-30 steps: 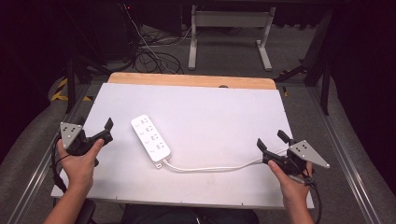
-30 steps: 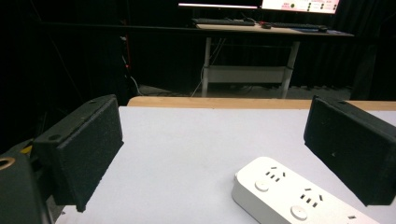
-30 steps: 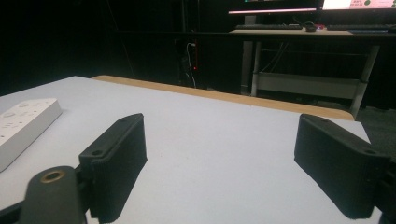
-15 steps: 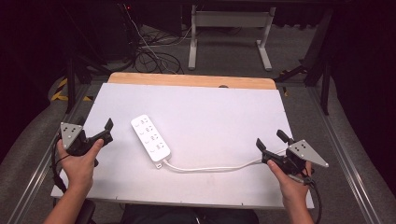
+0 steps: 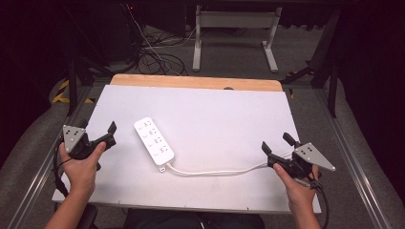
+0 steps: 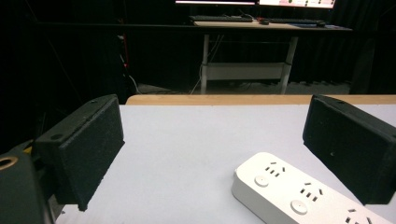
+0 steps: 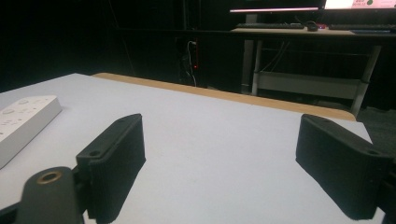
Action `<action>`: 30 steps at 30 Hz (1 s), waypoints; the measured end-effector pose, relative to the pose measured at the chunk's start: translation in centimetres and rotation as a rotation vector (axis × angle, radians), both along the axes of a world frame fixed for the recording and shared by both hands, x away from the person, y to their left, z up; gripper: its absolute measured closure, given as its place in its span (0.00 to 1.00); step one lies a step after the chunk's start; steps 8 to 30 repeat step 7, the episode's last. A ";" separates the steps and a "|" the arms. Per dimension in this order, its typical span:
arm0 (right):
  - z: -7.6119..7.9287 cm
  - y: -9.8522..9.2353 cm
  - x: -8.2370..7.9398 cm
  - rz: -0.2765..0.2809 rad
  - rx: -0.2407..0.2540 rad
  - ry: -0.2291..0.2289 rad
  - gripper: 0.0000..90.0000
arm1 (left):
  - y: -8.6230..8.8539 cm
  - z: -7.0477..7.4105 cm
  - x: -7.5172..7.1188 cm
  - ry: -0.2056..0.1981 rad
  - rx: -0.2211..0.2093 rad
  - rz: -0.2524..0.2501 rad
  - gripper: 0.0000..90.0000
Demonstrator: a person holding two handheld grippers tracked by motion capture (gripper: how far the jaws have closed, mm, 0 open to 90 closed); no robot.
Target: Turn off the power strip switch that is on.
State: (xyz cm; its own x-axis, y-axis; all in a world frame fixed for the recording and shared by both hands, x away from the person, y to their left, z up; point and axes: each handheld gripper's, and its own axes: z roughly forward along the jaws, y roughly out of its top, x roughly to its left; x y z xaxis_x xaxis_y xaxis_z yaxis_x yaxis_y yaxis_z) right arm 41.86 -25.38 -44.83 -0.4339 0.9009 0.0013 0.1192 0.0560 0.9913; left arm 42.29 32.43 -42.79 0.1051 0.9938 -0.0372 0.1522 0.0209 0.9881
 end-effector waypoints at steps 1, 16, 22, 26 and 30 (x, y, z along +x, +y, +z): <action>0.0 0.0 0.0 -0.001 0.001 0.000 0.17 | 0.0 0.0 0.0 0.000 -0.001 0.000 0.06; 0.0 0.0 0.0 -0.001 -0.002 0.001 0.17 | 0.0 0.0 0.0 0.001 -0.001 -0.001 0.07; 0.0 0.0 0.0 -0.001 -0.002 0.001 0.17 | 0.0 0.0 0.0 0.001 -0.001 -0.001 0.07; 0.0 0.0 0.0 -0.001 -0.002 0.001 0.17 | 0.0 0.0 0.0 0.001 -0.001 -0.001 0.07; 0.0 0.0 0.0 -0.001 -0.002 0.001 0.17 | 0.0 0.0 0.0 0.001 -0.001 -0.001 0.07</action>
